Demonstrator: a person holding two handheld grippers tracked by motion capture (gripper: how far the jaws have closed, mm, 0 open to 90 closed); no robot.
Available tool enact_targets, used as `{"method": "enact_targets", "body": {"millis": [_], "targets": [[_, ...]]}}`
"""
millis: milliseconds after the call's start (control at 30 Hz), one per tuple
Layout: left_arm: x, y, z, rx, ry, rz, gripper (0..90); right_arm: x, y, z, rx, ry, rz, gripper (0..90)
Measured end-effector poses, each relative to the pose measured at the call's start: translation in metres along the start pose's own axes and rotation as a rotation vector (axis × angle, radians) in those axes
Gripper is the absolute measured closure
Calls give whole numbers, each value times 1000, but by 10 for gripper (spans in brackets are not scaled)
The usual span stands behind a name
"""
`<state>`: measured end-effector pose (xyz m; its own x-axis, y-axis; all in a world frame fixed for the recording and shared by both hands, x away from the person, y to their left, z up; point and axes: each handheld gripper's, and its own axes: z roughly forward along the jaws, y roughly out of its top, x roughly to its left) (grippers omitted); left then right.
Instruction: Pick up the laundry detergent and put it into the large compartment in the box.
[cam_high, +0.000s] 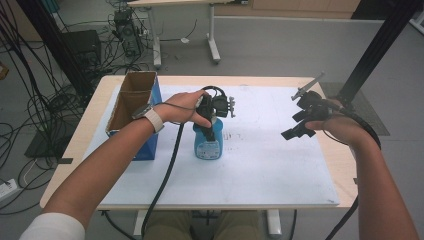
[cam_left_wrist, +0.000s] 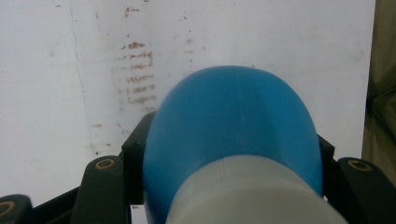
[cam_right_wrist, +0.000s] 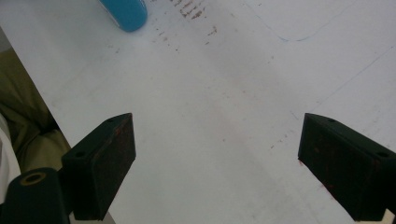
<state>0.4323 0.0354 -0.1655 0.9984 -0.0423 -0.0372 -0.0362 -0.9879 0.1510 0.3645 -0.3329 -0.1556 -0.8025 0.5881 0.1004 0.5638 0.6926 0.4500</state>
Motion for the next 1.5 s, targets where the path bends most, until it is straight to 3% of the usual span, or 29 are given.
{"method": "enact_targets", "body": {"millis": [667, 1500], "targets": [[1, -5, 1, -24, -4, -14, 396, -2, -4, 1, 1, 4, 6, 113], [-2, 0, 0, -1, 9, -23, 395, 2, -5, -6, -8, -9, 0, 113]]}}
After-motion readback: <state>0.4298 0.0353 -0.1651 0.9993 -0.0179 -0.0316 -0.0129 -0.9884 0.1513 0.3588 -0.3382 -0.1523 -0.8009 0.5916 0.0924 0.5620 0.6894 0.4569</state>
